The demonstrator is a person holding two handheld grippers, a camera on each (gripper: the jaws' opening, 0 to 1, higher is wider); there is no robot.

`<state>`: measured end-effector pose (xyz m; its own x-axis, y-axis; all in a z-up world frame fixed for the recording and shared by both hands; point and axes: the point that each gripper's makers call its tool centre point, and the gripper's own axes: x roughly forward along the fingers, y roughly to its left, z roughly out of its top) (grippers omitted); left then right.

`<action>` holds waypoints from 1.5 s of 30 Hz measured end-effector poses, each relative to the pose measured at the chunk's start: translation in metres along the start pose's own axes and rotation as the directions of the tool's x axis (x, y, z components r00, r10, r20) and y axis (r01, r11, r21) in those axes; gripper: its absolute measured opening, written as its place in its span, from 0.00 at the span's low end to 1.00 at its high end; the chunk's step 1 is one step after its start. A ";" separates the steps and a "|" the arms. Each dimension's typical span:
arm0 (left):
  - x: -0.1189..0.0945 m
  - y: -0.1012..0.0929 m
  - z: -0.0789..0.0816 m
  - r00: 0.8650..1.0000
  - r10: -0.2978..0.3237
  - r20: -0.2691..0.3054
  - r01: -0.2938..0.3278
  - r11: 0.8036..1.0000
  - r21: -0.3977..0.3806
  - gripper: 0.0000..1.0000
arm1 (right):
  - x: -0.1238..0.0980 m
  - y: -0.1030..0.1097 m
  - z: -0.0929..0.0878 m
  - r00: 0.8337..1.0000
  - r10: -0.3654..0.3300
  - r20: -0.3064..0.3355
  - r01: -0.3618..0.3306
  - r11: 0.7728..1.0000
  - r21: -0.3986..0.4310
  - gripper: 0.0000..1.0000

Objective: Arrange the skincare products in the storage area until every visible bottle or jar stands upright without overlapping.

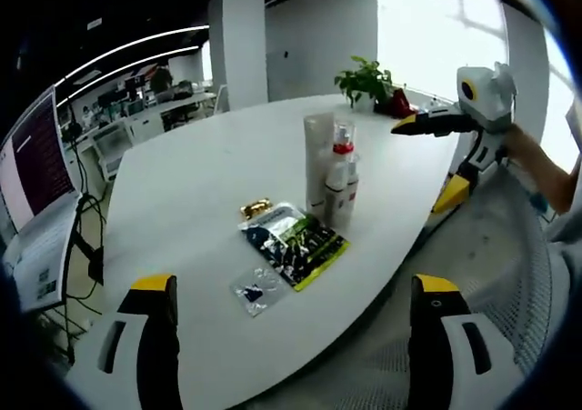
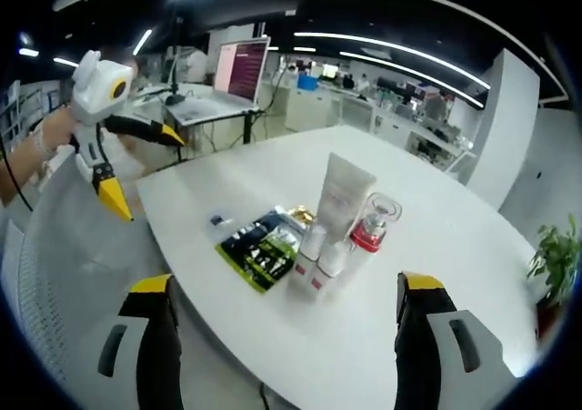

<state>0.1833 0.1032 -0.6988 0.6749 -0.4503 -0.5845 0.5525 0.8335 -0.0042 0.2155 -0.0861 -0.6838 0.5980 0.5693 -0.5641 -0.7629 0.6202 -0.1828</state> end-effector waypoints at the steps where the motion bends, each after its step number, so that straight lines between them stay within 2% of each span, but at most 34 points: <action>1: -0.001 -0.003 0.000 1.000 -0.010 0.011 0.010 1.000 -0.001 0.99 | -0.001 0.000 -0.001 1.000 0.001 -0.001 -0.001 1.000 0.002 0.99; 8: -0.003 -0.006 -0.008 1.000 -0.006 -0.010 0.006 1.000 -0.024 0.99 | -0.001 0.002 -0.003 1.000 0.013 -0.013 -0.013 1.000 -0.001 0.99; 12: -0.005 -0.006 -0.011 1.000 -0.011 -0.022 0.011 1.000 -0.011 0.99 | 0.002 0.004 -0.001 1.000 0.019 -0.011 -0.019 1.000 -0.007 1.00; 18: -0.002 -0.005 -0.007 0.999 -0.034 -0.017 0.034 0.999 -0.006 0.99 | 0.008 0.000 0.001 1.000 0.017 -0.012 -0.017 1.000 0.001 1.00; 22: 0.002 -0.004 -0.005 0.999 -0.046 -0.017 0.046 0.998 0.030 0.99 | 0.012 -0.003 0.002 1.000 0.020 -0.023 -0.021 1.000 -0.005 1.00; 25: 0.003 0.001 -0.001 0.998 -0.055 -0.003 0.055 0.998 0.015 0.99 | 0.015 -0.004 0.004 0.999 0.020 -0.029 -0.020 1.000 -0.003 1.00; 32: 0.008 0.013 0.002 0.996 -0.083 -0.025 0.084 0.996 0.029 0.99 | 0.022 -0.003 0.011 0.999 0.012 -0.048 -0.012 1.000 0.002 1.00; 39: 0.012 0.026 0.013 0.994 -0.108 -0.010 0.108 0.994 0.018 0.99 | 0.023 -0.009 0.021 0.999 -0.002 -0.053 0.003 1.000 0.026 1.00; 45: 0.018 0.033 0.014 0.993 -0.120 -0.016 0.120 0.993 0.016 0.99 | 0.026 -0.020 0.031 0.998 -0.012 -0.060 0.012 1.000 0.003 1.00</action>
<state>0.2201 0.1183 -0.6982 0.5960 -0.5414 -0.5930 0.6370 0.7684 -0.0614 0.2543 -0.0673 -0.6698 0.5910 0.5285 -0.6094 -0.7551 0.6283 -0.1873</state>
